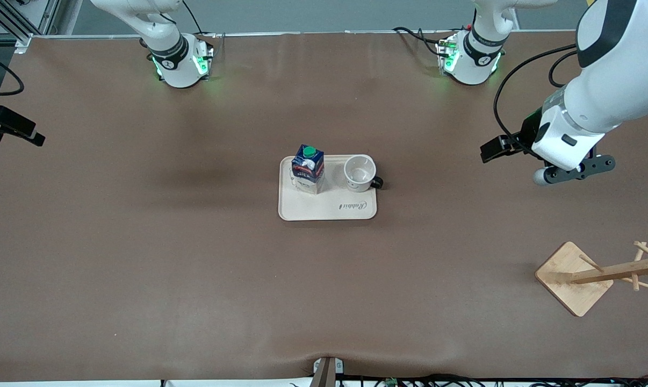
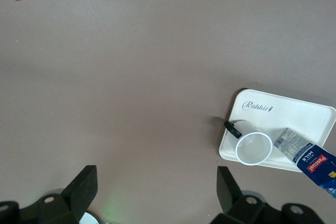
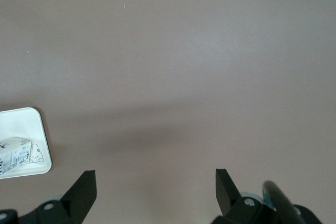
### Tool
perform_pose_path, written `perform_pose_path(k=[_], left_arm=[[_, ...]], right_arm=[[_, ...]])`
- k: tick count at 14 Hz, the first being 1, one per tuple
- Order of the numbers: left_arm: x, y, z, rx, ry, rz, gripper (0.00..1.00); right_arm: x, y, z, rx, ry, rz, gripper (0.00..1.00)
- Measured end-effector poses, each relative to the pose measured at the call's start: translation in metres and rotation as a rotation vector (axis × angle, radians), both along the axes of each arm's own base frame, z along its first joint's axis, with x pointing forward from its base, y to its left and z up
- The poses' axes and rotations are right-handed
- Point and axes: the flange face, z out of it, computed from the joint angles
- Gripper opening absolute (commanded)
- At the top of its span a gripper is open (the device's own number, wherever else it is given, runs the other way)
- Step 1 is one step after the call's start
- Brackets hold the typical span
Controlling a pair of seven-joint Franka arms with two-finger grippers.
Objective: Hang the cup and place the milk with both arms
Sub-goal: 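Move the left gripper toward the white mug on the tray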
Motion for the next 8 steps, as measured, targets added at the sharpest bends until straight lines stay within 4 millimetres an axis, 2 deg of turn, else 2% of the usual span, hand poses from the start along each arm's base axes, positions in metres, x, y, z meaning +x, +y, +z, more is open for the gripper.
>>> perform_pose_path(k=[2,3,5,8], left_arm=[[0.001,-0.007,-0.006,0.003,0.009,0.01,1.0],[0.0,-0.018,-0.01,0.007,0.012,0.031,1.0],[-0.005,-0.053,-0.029,0.018,0.018,0.083,1.0],[-0.025,-0.117,-0.079,0.036,0.019,0.17,1.0]], right_arm=[[0.0,0.0,0.0,0.0,0.0,0.0,1.0],[0.0,0.0,0.0,0.0,0.0,0.0,1.0],[0.0,0.0,0.0,0.0,0.0,0.0,1.0],[0.0,0.0,0.0,0.0,0.0,-0.001,1.0]])
